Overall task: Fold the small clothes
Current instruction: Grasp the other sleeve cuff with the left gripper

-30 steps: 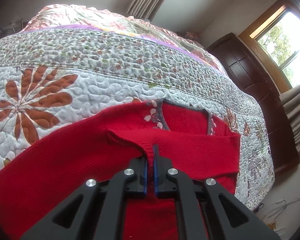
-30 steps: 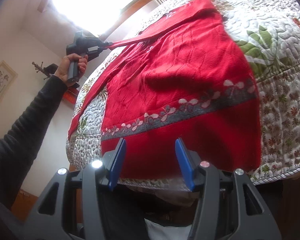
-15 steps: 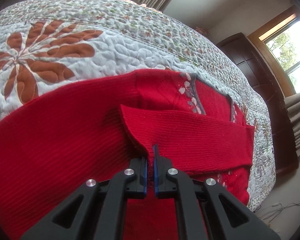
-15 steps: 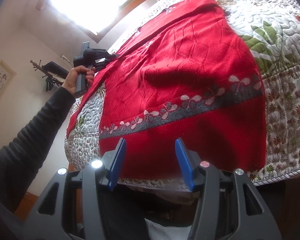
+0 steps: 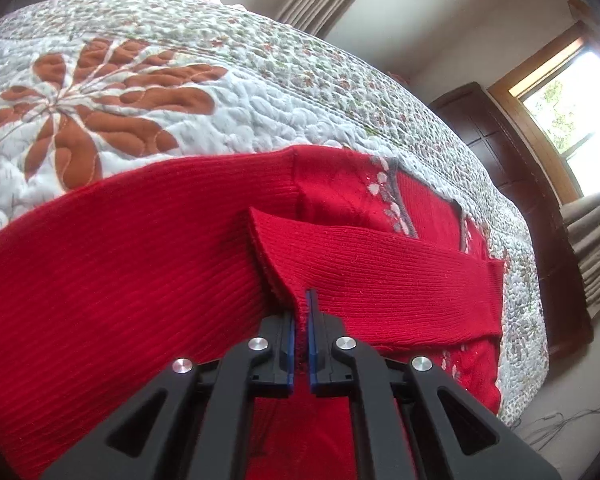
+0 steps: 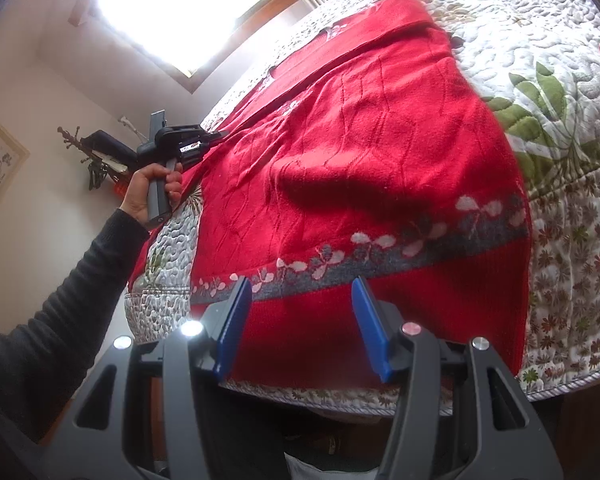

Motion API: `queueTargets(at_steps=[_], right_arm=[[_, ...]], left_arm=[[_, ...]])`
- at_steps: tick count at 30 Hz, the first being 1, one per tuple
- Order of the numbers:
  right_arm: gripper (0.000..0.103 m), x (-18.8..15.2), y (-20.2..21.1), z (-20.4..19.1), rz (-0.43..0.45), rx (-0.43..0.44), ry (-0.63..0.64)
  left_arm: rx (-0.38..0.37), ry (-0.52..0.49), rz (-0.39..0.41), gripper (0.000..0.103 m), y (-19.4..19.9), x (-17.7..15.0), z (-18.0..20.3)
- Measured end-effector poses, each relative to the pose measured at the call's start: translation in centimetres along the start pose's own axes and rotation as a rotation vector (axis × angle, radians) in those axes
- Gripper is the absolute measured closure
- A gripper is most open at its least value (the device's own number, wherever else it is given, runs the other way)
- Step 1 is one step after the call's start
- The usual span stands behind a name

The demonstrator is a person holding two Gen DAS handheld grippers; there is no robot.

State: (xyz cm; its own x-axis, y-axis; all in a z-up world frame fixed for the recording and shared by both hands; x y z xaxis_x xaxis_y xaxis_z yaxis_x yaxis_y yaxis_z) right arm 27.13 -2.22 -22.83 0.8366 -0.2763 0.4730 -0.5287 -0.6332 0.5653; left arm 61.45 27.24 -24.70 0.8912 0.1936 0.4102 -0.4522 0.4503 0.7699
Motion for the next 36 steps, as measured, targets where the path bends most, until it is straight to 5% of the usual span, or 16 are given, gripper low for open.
queueTargets(at_steps=[7,10,14,19,24,26,30,36], right_arm=[[0.05,0.2,-0.2,0.3,-0.01,-0.011,-0.001],[0.049,0.3,0.0,0.1,-0.004,-0.008,0.002],[0.048,-0.3,-0.7,-0.3,-0.02,0.01,-0.004],[0.048,-1.3,-1.5,-1.8,-0.042,0.038,0.003],[0.047,-1.8,-0.8,-3.0,-0.043,0.037,0.021],[0.045,-1.8,-0.3,-3.2,-0.042,0.029,0.032],[0.043,-1.8,0.0,-3.7,-0.035,0.028,0.049],[0.038,-2.8,-1.8,-6.1,-0.077,0.083,0.088]], left_arm=[[0.008,-0.014,-0.014,0.098,-0.5,-0.4,0.0],[0.051,-0.042,0.055,0.091,1.4,0.1,0.4],[-0.006,-0.047,0.142,0.081,4.5,1.1,2.3],[-0.054,-0.066,0.114,0.077,3.0,1.4,4.4],[-0.029,0.021,0.019,0.072,-0.5,-0.1,1.9],[-0.063,0.07,0.064,0.066,1.5,-0.3,1.0],[-0.151,0.156,0.248,0.031,10.1,-2.6,-2.0],[0.023,0.357,0.491,0.013,25.5,-11.6,-16.4]])
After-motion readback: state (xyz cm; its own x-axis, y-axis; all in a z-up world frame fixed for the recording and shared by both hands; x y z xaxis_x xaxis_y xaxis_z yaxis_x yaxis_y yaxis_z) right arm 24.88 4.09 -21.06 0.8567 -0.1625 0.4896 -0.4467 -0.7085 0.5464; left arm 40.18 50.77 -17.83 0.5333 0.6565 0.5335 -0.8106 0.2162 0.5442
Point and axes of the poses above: each gripper's, at about its wrist camera, not at the fingertips, and y roughly against the way its jaws point, z to its right, x to its top, the point moved 9 cm from there along -y, roughly the way its jaws point, and after that the axes turned 5 degrees about x, right-handed, at the moved point
